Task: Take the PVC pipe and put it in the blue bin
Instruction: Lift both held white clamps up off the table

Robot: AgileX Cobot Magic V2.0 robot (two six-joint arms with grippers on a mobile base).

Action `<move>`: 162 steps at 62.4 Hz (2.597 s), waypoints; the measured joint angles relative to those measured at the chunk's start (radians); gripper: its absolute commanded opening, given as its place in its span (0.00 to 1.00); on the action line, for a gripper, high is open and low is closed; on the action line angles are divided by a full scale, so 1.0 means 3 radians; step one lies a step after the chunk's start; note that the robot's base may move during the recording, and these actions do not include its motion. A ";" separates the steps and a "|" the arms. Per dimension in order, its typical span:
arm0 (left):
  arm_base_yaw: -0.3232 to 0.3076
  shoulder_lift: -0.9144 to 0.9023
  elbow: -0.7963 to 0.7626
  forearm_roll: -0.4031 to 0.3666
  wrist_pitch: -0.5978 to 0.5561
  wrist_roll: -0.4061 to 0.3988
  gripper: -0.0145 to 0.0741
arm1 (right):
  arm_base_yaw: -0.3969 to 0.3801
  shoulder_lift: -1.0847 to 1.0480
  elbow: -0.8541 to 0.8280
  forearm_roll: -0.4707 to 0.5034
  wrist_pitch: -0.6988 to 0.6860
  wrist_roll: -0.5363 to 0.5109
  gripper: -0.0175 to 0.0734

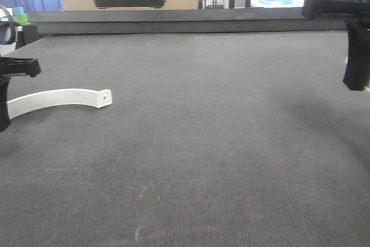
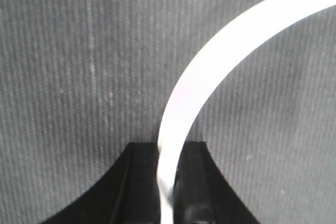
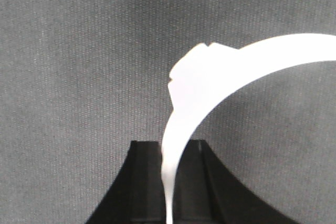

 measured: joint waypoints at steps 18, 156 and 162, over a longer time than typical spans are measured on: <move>0.0000 -0.0402 0.0000 -0.0158 0.0119 0.0007 0.04 | 0.0000 -0.0043 0.0000 0.0043 -0.0079 0.0000 0.01; -0.0496 -0.4279 0.2320 -0.0053 -0.2832 0.0020 0.04 | 0.0000 -0.3922 0.1906 -0.1048 -0.2399 0.0000 0.01; -0.0496 -0.4441 0.2468 -0.0046 -0.3026 0.0020 0.04 | 0.0000 -0.3995 0.1914 -0.1048 -0.2418 0.0000 0.01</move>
